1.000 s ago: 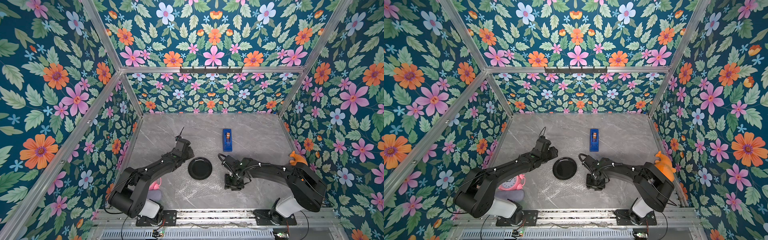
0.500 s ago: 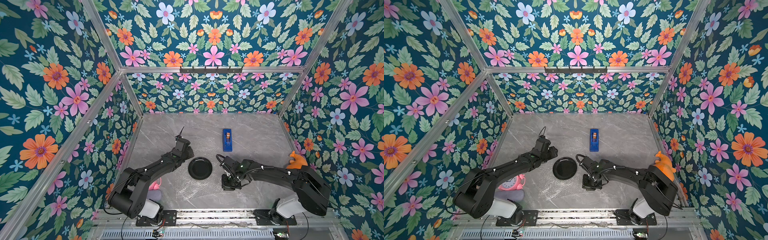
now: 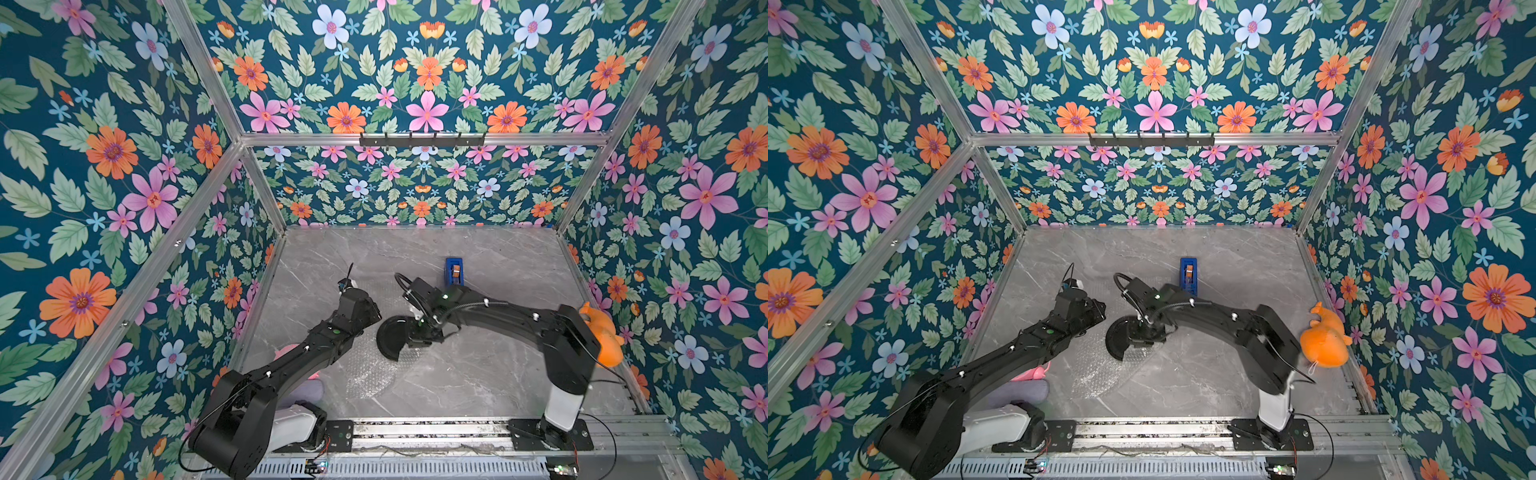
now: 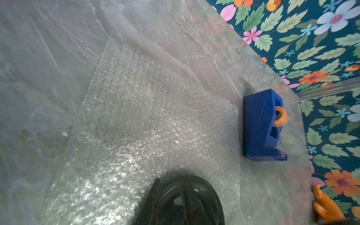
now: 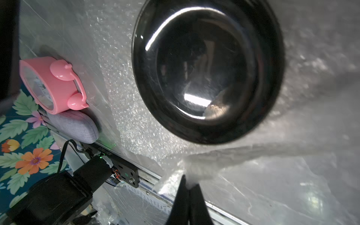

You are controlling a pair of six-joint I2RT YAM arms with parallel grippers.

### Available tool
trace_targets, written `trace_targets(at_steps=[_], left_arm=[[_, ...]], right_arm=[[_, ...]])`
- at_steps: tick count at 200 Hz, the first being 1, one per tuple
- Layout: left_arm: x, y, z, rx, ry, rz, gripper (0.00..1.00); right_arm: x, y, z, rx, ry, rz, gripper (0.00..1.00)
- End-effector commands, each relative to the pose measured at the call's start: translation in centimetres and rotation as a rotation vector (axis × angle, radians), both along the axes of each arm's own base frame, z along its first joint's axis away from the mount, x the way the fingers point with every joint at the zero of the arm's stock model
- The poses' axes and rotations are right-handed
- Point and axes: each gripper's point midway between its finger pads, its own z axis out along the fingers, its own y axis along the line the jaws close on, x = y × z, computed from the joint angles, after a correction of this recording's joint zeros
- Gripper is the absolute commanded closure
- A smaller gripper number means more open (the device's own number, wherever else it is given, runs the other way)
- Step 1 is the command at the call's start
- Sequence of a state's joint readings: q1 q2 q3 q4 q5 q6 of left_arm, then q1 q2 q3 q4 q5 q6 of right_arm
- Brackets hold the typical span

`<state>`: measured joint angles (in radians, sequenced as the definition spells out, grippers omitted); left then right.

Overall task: Wrap dinner plates in bubble wrap
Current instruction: Wrap the plate in the bubble wrap.

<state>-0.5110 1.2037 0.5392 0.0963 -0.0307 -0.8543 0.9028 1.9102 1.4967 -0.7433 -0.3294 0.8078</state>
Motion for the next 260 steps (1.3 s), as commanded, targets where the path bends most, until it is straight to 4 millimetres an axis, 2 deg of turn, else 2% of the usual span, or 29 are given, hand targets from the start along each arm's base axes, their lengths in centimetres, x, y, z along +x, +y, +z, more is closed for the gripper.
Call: trace_targets(at_steps=[1, 24, 58, 84, 127, 146, 165, 194, 236, 260], left_arm=[[-1.0, 0.4, 0.0, -0.101, 0.008, 0.059, 0.86], [-2.0, 0.4, -0.3, -0.150, 0.014, 0.058, 0.90], [-2.9, -2.6, -0.5, -0.219, 0.050, -0.068, 0.95], [-4.2, -4.0, -1.1, -0.269, 0.078, -0.117, 0.96], [-5.6, -4.4, -3.4, -0.319, 0.143, -0.113, 1.00], [-5.8, -5.0, -3.8, -0.332, 0.161, -0.134, 1.00], [-6.0, -5.2, -4.7, -0.325, 0.191, -0.139, 1.00], [-6.6, -4.8, -6.9, -0.305, 0.264, -0.111, 1.00], [-7.0, -4.0, -8.9, -0.240, 0.340, -0.076, 1.00], [-7.0, -3.9, -9.4, -0.223, 0.354, -0.068, 1.00]], right_arm=[[0.8, 0.9, -1.3, -0.037, 0.050, 0.079, 0.97], [2.9, 2.3, -3.0, -0.027, 0.092, 0.067, 0.97], [4.3, 3.2, -4.9, -0.024, 0.125, 0.043, 0.97], [5.1, 3.7, -5.4, 0.011, 0.134, 0.018, 0.97], [6.5, 4.6, -5.8, 0.057, 0.149, -0.020, 0.93], [6.6, 4.4, -6.3, 0.040, 0.156, -0.028, 0.89], [6.5, 4.3, -6.7, 0.028, 0.163, -0.038, 0.80], [7.0, 4.4, -6.1, 0.036, 0.147, -0.054, 0.64], [8.8, 4.4, -2.9, 0.080, 0.098, -0.076, 0.61], [8.5, 3.9, -0.6, 0.096, 0.059, -0.069, 0.60]])
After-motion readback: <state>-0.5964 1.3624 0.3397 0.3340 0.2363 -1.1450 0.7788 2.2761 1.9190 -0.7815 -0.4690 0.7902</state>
